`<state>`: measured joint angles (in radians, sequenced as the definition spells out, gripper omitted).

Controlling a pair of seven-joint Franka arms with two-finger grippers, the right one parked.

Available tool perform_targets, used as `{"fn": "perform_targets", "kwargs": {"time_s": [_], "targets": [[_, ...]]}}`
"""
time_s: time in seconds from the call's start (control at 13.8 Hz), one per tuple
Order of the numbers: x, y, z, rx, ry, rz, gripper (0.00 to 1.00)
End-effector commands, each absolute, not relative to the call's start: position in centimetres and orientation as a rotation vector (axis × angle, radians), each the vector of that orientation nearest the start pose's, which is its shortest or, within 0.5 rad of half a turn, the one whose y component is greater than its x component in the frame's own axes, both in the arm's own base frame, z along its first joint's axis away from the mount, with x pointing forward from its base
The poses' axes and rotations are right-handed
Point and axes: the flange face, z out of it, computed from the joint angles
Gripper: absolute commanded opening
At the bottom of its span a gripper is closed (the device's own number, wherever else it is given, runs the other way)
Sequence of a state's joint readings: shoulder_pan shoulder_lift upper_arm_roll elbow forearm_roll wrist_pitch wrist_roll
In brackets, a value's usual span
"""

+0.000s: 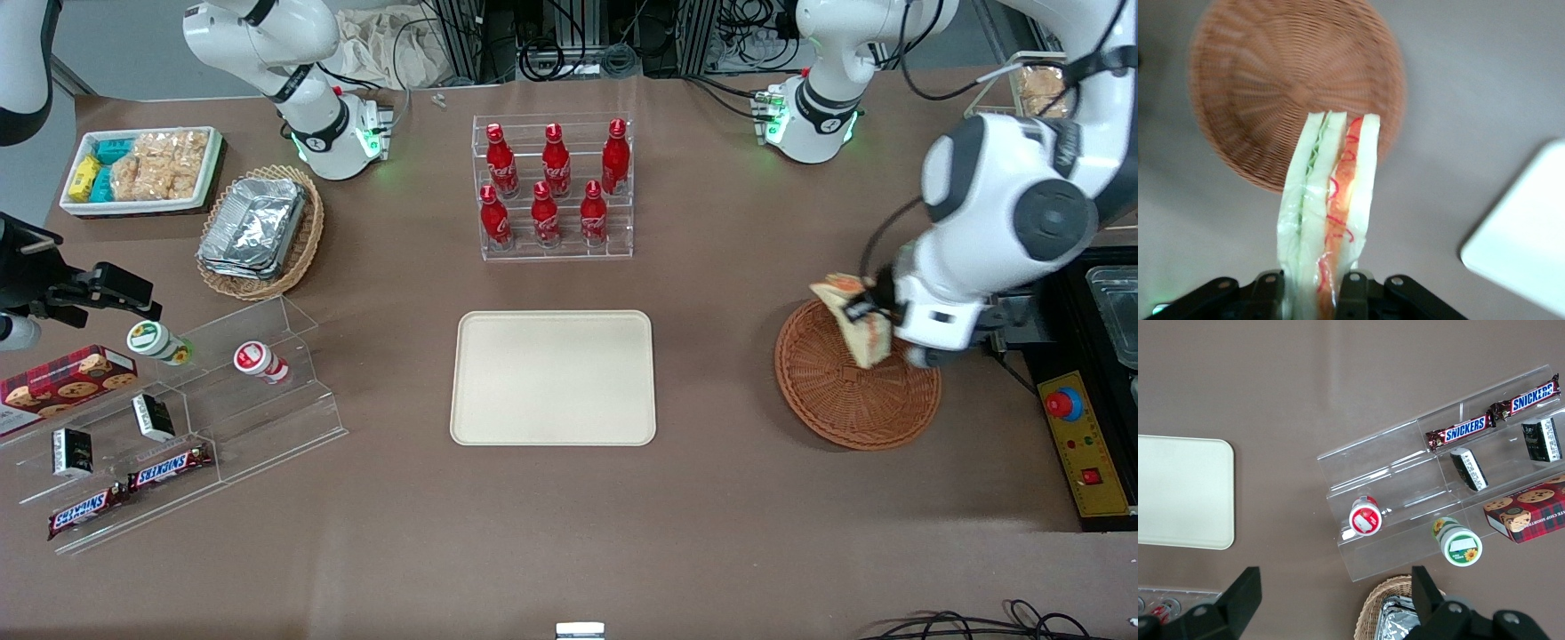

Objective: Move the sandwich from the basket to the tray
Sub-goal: 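Lift the sandwich out of the basket and carry it toward the tray, then lower the sandwich onto the cream tray and open the left gripper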

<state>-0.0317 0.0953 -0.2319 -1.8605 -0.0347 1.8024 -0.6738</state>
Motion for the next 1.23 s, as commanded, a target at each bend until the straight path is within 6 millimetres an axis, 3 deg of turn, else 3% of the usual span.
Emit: {"fn": "perform_targets", "kwargs": {"time_s": [0.0, 0.14, 0.29, 0.43, 0.58, 0.72, 0.87, 1.01, 1.16], "targets": [[53.8, -21.7, 46.5, -3.127, -0.395, 0.265, 0.00], [52.9, -27.2, 46.3, -3.200, -0.269, 0.164, 0.00], [52.4, -31.3, 44.1, -3.238, -0.172, 0.127, 0.00], [52.8, -34.7, 40.6, -3.299, -0.175, 0.082, 0.00], [52.9, -38.0, 35.7, -3.307, -0.241, 0.022, 0.00], [52.8, -40.0, 30.7, -3.259, -0.233, -0.081, 0.00], [52.6, -41.5, 27.0, -3.222, -0.210, -0.168, 0.00], [52.3, -43.2, 24.9, -3.221, -0.207, -0.203, 0.00], [52.9, -43.6, 23.1, -3.222, -0.200, -0.190, 0.00]]}}
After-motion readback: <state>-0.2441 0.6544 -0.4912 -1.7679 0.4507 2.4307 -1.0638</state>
